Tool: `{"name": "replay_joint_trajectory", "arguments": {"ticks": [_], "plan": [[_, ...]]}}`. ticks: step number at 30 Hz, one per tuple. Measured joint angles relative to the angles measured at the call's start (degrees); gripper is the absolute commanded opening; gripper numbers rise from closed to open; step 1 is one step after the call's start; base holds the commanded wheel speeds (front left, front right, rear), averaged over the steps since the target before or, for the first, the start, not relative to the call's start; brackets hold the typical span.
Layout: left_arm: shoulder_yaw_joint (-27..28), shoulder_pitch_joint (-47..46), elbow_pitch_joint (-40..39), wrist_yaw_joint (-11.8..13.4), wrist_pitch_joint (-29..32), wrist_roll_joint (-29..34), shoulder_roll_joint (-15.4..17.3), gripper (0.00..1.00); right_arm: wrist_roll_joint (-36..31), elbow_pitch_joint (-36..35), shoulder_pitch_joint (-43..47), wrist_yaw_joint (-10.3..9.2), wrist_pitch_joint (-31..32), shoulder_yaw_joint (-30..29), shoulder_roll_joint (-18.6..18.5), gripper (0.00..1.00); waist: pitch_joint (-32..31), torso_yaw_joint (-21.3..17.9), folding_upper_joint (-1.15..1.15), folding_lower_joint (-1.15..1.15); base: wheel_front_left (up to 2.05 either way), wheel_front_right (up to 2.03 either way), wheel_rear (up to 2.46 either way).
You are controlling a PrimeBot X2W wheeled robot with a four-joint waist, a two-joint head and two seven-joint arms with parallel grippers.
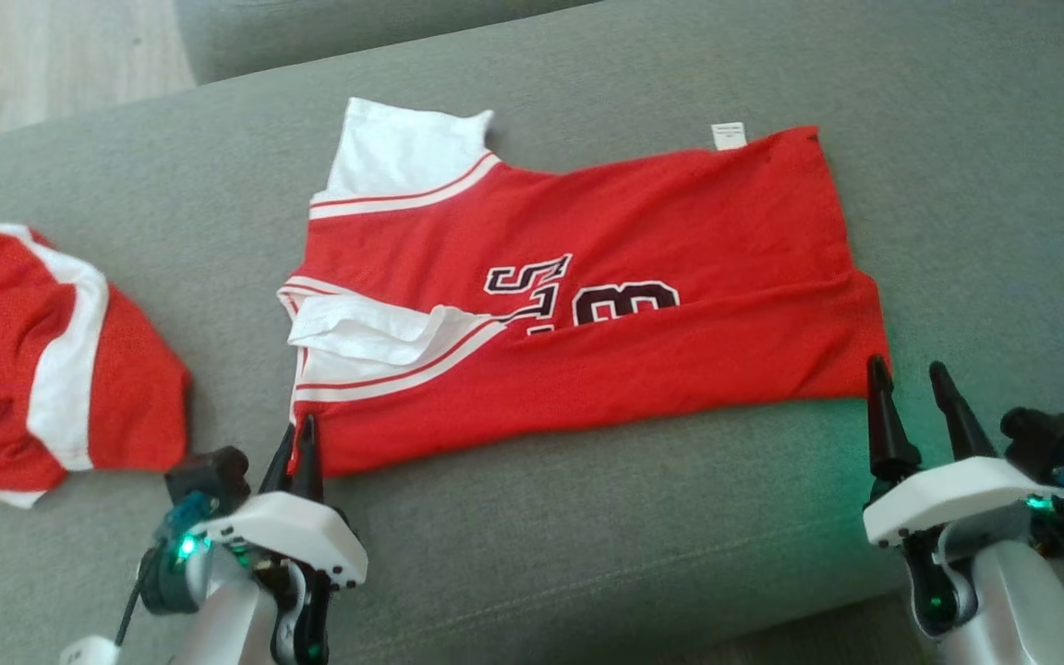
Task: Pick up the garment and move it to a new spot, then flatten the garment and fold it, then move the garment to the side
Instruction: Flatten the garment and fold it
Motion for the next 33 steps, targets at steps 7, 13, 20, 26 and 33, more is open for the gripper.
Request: {"name": "replay_joint_trajectory", "arguments": {"ticks": [7,13,20,26,33], "plan": [[0.14,3.61,-4.65,0.07,0.02,1.21,-0.01,0.00,3.57,10.40,-4.41,0.00,0.00,-2.07,0.00,1.00,-0.28,2.18,0.00,0.00,0.00,0.00,0.00],[-0.25,4.69,-5.75,0.05,0.02,1.31,0.00,0.00,1.70,18.19,-7.83,0.00,0.00,-5.55,0.00,1.00,-0.51,3.24,0.00,0.00,0.00,0.00,0.00],[-1.43,4.65,-6.54,0.02,0.02,1.80,0.02,0.00,-0.69,25.76,-12.93,0.00,0.00,-7.31,0.00,1.00,0.32,3.61,0.00,0.00,0.00,0.00,0.00],[-1.63,4.41,-6.70,0.02,0.02,1.80,0.03,0.00,-2.47,31.10,-15.86,0.00,-0.01,-7.14,0.00,1.00,1.51,3.85,0.00,0.00,0.00,0.00,0.00],[-1.54,4.28,-6.69,0.02,0.02,1.97,0.04,0.00,-2.30,33.90,-18.27,0.00,-0.02,-5.44,-0.11,0.00,1.73,3.95,0.00,0.00,0.00,0.00,0.00]]}}
